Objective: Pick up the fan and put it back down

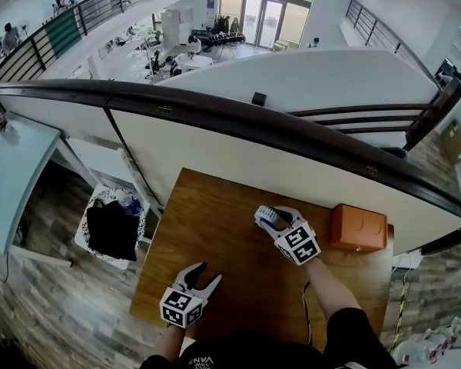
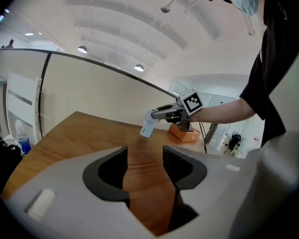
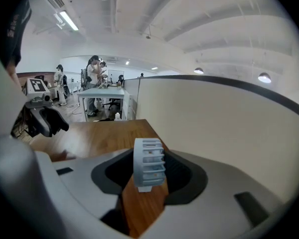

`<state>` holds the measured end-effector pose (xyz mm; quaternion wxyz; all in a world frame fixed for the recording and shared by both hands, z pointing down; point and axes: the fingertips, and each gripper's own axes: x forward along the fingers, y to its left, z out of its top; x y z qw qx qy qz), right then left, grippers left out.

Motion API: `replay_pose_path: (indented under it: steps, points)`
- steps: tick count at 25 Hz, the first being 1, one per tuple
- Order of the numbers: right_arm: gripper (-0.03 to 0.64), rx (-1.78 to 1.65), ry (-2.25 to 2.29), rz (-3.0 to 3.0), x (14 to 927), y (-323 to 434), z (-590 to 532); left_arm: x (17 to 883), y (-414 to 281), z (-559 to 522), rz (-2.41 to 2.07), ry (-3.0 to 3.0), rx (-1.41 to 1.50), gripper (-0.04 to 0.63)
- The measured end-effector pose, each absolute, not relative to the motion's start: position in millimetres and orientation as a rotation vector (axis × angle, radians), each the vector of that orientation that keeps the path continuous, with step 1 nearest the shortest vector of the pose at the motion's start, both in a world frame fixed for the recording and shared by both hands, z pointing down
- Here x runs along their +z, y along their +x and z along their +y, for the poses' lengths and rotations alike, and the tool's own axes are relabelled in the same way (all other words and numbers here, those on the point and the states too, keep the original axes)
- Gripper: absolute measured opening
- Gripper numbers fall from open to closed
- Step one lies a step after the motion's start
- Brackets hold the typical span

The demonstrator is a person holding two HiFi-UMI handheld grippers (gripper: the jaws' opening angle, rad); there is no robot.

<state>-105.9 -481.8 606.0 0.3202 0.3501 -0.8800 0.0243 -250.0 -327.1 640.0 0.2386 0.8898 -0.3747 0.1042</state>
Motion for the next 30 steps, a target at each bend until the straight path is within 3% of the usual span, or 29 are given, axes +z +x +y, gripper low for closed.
replay_pose_path:
  steps: [25,30]
  points:
    - [0.187,0.019,0.796,-2.345,625.7,-138.9,-557.1,665.1,-255.4,-377.8,-1.009,2.414,0.288,0.208]
    - [0.238,0.022,0.812,-2.346,626.9,-136.4,-556.1,662.1,-256.9,-375.3,-1.028,2.409,0.290,0.209]
